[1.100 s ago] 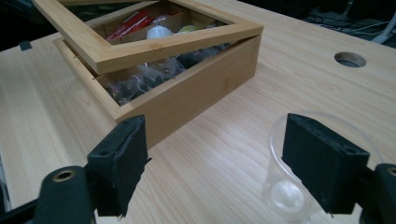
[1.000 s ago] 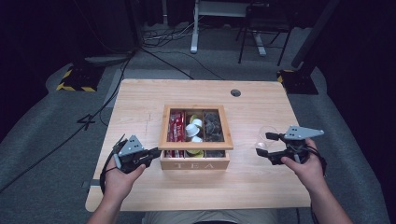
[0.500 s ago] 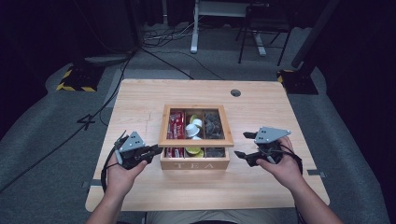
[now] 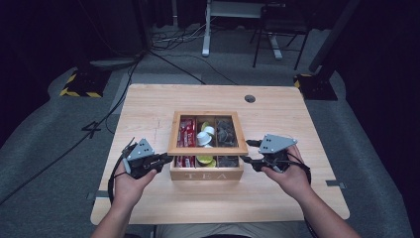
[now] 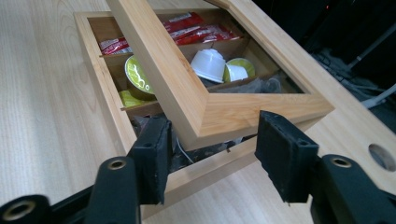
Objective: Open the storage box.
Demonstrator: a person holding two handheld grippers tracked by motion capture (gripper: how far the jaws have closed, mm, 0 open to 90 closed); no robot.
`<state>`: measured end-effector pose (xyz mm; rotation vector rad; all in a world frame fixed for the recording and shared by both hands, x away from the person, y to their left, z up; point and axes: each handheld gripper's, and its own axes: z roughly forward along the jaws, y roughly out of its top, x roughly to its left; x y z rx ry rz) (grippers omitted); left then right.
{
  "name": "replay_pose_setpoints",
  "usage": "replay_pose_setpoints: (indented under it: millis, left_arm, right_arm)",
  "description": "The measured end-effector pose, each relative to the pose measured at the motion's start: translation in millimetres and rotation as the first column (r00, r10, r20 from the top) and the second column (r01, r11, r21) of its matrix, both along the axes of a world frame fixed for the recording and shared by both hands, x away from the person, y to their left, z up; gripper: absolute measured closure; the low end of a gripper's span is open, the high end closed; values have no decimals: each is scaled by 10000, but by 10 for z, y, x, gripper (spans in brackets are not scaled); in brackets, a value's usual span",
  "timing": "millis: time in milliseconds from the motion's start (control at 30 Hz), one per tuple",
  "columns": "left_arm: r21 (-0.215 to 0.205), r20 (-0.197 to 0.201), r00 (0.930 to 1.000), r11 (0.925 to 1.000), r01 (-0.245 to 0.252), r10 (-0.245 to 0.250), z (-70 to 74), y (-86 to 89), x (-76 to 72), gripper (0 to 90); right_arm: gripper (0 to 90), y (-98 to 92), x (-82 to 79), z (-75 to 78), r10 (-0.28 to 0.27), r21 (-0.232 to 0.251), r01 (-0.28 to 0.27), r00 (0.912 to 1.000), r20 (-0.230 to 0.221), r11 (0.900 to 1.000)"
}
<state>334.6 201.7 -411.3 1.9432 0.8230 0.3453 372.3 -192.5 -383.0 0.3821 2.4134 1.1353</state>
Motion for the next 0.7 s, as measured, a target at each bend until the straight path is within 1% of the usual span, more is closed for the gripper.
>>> replay_pose_setpoints:
  millis: [33, 67, 100, 133, 200, 233, 267, 300, 333, 367, 400, 433, 467, 500, 567, 600, 667, 700]
  left_arm:
    - [0, 0, 10000, 10000, 0, 0, 0, 0, 0, 855]
    - [14, 22, 10000, 10000, 22, -22, -1, 2, 3, 854]
    - [14, 22, 10000, 10000, 22, -22, -1, 2, 3, 851]
    - [-10, 44, 10000, 10000, -7, 7, -8, -4, 5, 837]
    - [71, 302, 9995, 9999, -94, 92, -25, -18, 14, 769]
    - [71, 302, 9995, 9999, -94, 92, -25, -18, 14, 736]
    - [126, 449, 9989, 9998, -134, 128, -33, -25, 13, 700]
    - [212, 633, 9979, 9996, -173, 160, -40, -30, 14, 700]
    - [229, 713, 9972, 9995, -220, 203, -47, -35, 13, 629]
    - [306, 780, 9966, 9991, -285, 260, -52, -34, 15, 629]
    - [262, 618, 9971, 9986, -460, 443, -65, -29, 23, 561]
    - [262, 618, 9971, 9986, -460, 443, -65, -29, 23, 514]
    - [118, 379, 9972, 9978, -648, 643, -81, -23, 27, 476]
    - [133, 350, 9970, 9975, -691, 686, -89, -19, 27, 445]
    - [167, 311, 9969, 9972, -732, 726, -99, -18, 21, 400]
    - [290, 295, 9965, 9964, -791, 783, -121, -13, 5, 385]
    - [338, 216, 9965, 9961, -820, 813, -144, -4, -11, 361]
    - [338, 216, 9965, 9961, -820, 813, -144, -4, -11, 354]
  right_arm:
    - [474, 0, 0, 0, 0, 0, 0, 10000, 0, 10000]
    - [496, 11, -6, 5, 123, -103, -122, 9998, 152, 9999]
    - [496, 11, -6, 5, 123, -103, -122, 9998, 152, 9999]
    - [503, 21, -14, 13, 186, -267, -178, 9993, 312, 9995]
    - [507, 31, -17, 29, 215, -398, -200, 9991, 355, 9990]
    - [507, 31, -17, 29, 215, -398, -200, 9991, 355, 9990]
    - [509, 36, -13, 47, 228, -474, -212, 9991, 345, 9987]
    - [509, 36, -13, 47, 228, -474, -212, 9991, 345, 9987]
    - [513, 39, -4, 67, 313, -559, -292, 9988, 378, 9980]
    - [513, 39, -4, 67, 313, -559, -292, 9988, 378, 9980]
    - [518, 39, 8, 98, 375, -598, -352, 9985, 389, 9976]
    - [518, 39, 8, 98, 375, -598, -352, 9985, 389, 9976]
    - [527, 36, 24, 141, 407, -557, -382, 9982, 444, 9977]
    - [532, 33, 31, 164, 419, -529, -394, 9980, 468, 9978]
    - [537, 31, 39, 187, 436, -486, -412, 9979, 489, 9980]
    - [544, 25, 61, 233, 456, -409, -434, 9976, 525, 9982]
    - [546, 18, 89, 277, 442, -249, -430, 9978, 485, 9988]
    - [546, 18, 89, 277, 442, -249, -430, 9978, 485, 9988]
